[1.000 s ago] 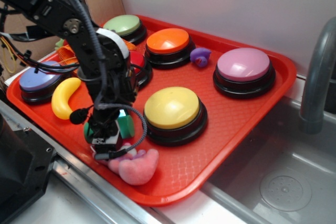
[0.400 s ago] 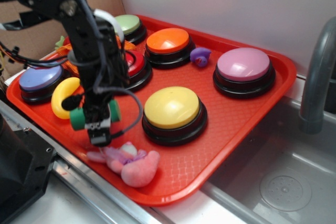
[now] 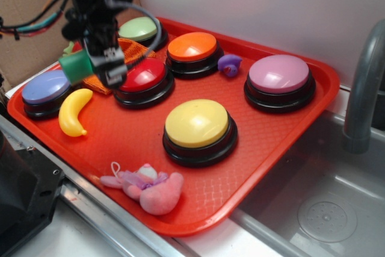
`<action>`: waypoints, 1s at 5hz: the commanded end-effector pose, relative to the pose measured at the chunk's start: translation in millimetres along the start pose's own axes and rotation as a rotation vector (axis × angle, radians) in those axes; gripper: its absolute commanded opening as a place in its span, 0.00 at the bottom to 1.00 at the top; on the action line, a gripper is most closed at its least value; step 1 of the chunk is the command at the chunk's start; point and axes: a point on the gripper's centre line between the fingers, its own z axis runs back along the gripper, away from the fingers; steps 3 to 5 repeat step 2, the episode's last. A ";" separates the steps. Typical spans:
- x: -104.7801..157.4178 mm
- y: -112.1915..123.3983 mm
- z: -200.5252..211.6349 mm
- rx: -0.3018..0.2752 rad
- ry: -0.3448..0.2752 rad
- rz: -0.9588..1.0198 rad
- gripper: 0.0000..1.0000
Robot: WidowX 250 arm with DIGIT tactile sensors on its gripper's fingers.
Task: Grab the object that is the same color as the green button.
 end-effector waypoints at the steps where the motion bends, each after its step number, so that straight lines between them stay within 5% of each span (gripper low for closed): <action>1: 0.8 33.9 60.9 -0.052 -0.116 0.261 0.00; 5: -3.5 44.9 64.5 -0.086 -0.115 0.348 0.00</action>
